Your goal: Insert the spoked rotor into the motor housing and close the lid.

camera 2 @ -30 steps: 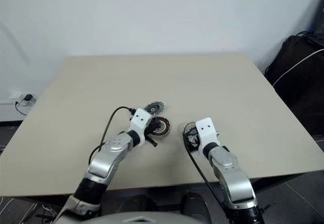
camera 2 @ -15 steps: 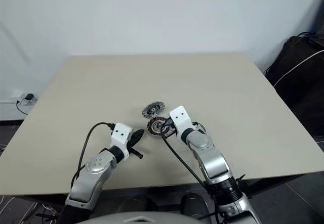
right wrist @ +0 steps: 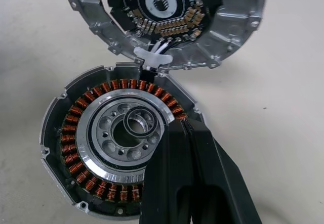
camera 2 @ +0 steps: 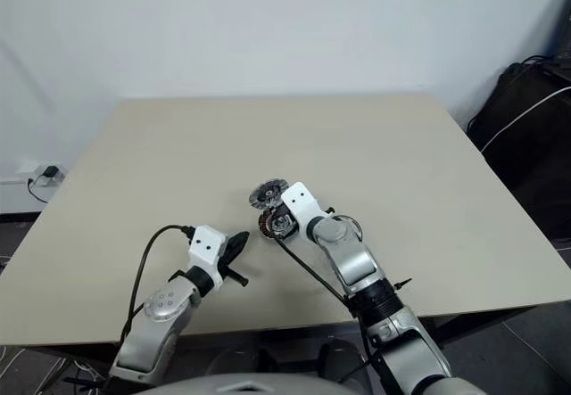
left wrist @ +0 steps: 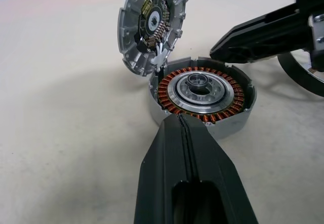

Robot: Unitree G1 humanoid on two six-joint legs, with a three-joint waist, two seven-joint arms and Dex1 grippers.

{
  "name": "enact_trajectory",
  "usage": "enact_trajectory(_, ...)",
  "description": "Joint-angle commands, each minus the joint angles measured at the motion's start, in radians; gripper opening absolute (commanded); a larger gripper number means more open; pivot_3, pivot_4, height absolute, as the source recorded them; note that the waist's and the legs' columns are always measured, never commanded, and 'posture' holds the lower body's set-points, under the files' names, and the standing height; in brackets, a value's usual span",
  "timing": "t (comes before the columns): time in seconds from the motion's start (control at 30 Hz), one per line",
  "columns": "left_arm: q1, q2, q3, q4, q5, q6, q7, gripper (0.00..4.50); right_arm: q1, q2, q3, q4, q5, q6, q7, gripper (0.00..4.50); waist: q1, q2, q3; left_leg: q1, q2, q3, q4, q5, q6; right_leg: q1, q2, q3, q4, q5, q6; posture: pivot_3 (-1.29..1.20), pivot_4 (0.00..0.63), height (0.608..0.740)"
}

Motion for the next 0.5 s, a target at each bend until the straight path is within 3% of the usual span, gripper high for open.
enact_trajectory(0.03,0.003,0.007,0.015,-0.046,-0.027,0.001,-0.016,0.0,-0.04,0.006,0.003,0.004,-0.013,-0.012,0.021,0.03,0.0,0.0,0.0,0.0,0.0,0.0,0.0,0.0,0.0,0.0,0.0,0.0,0.001,0.0,0.0,0.0,0.0,0.74)
enact_trajectory(0.5,0.021,-0.007,0.001,-0.039,-0.066,0.03,-0.038,0.0,-0.088,0.024,0.023,0.061,-0.043,-0.028,0.084,0.03,0.0,0.0,0.0,0.001,0.0,0.0,0.0,0.001,-0.002,-0.001,0.0,0.0,0.002,-0.001,-0.001,0.0,0.0,0.74)
